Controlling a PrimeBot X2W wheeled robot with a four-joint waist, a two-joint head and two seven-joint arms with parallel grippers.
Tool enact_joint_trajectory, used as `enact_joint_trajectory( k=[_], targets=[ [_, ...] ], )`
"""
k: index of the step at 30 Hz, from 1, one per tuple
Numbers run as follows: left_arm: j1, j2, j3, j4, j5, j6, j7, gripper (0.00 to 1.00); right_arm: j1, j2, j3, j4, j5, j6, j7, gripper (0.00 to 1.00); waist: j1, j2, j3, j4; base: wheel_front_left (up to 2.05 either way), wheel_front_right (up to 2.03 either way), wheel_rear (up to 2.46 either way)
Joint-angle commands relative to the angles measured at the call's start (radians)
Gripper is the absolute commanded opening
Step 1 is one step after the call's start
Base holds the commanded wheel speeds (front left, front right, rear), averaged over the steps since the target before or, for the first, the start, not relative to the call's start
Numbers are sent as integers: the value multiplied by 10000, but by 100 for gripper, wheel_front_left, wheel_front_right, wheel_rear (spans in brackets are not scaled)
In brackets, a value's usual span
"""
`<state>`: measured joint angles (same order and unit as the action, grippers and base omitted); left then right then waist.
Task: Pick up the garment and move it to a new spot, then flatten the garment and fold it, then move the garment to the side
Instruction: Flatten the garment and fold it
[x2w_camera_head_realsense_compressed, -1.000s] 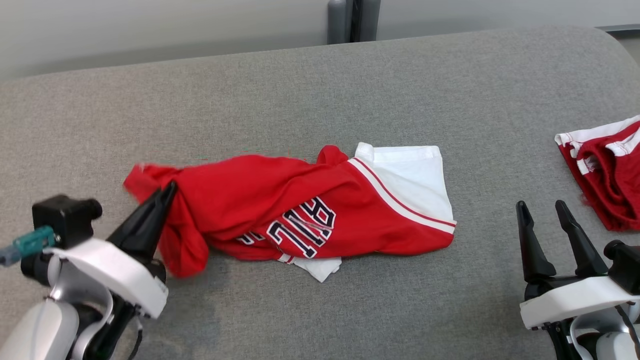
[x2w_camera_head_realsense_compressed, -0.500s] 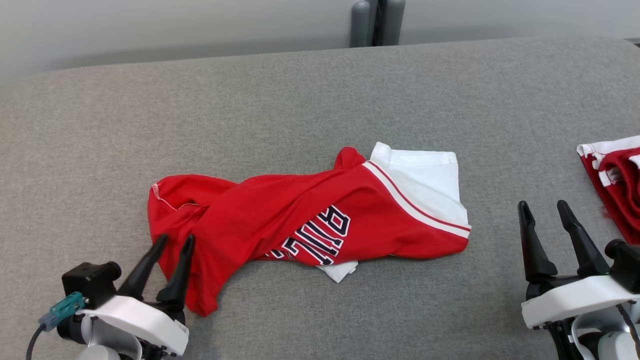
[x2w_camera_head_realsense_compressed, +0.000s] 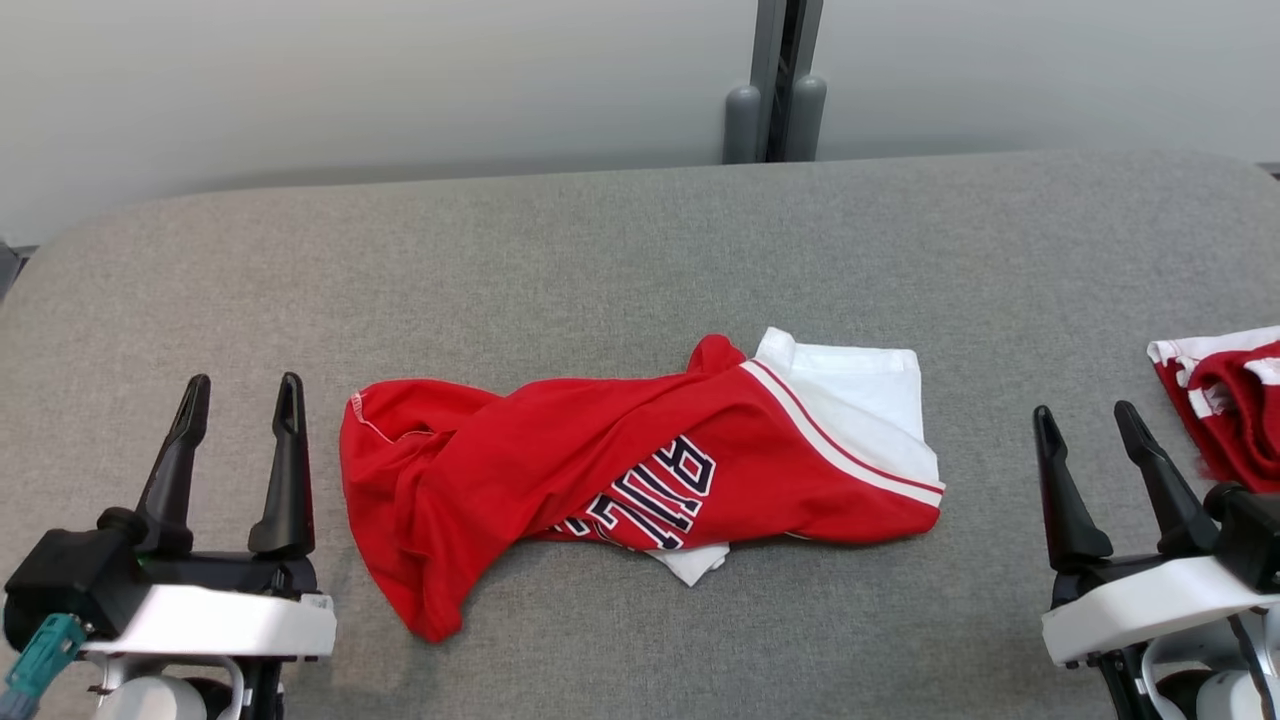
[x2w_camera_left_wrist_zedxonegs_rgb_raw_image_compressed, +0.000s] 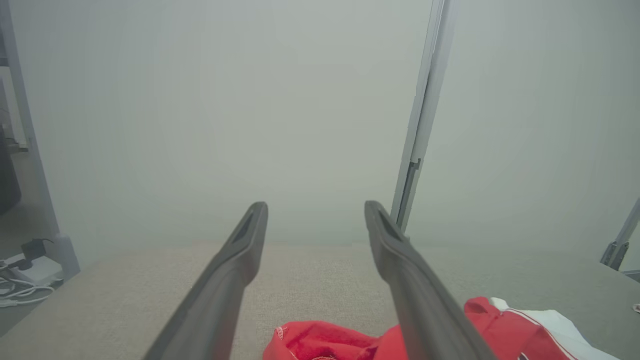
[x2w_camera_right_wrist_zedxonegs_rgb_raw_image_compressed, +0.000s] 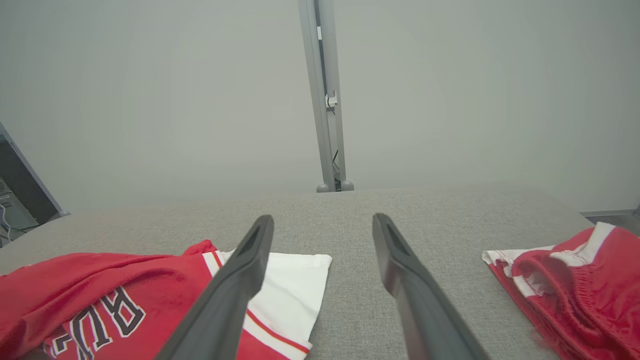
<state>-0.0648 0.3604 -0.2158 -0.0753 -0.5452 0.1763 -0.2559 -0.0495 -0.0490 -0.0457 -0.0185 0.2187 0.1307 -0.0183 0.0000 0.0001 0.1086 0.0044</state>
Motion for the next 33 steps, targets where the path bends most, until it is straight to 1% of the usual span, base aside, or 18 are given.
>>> enact_joint_trajectory(
  k=[1,7,13,17,18,21,25,29,33],
  targets=[
    [167,162,-20,-216,222,169,71,100,139,-42,22,-66,-107,1,71,100,0,-1,-144,10,0,0,0],
    [520,451,-241,-585,552,454,562,100,281,-41,67,-182,-185,1,167,100,0,-1,-256,-3,0,0,0],
    [746,446,-366,-746,628,623,780,100,355,-41,30,-253,-161,1,264,100,0,-1,-246,39,0,0,0],
    [673,428,-453,-793,607,609,869,100,152,-42,-53,-156,-243,1,374,100,0,-1,-176,137,0,0,0],
    [607,424,-476,-814,614,587,844,100,61,-105,-119,-116,-423,1,390,100,0,-1,-141,191,0,0,0],
    [425,413,-535,-818,638,548,864,100,-322,-139,-198,203,-541,1,372,100,0,-1,-2,353,0,0,0],
    [106,342,-659,-815,659,431,814,100,-1114,-466,-247,1196,-451,1,456,100,0,-1,376,627,0,0,0],
    [-359,197,-879,-709,720,253,748,100,-2058,-838,-195,2745,-286,-2,374,100,0,-1,881,998,0,0,0],
    [-844,43,-1076,-507,766,74,615,100,-2971,-1148,102,4284,-175,1,85,100,0,-1,1370,1355,0,0,0]
  ],
)
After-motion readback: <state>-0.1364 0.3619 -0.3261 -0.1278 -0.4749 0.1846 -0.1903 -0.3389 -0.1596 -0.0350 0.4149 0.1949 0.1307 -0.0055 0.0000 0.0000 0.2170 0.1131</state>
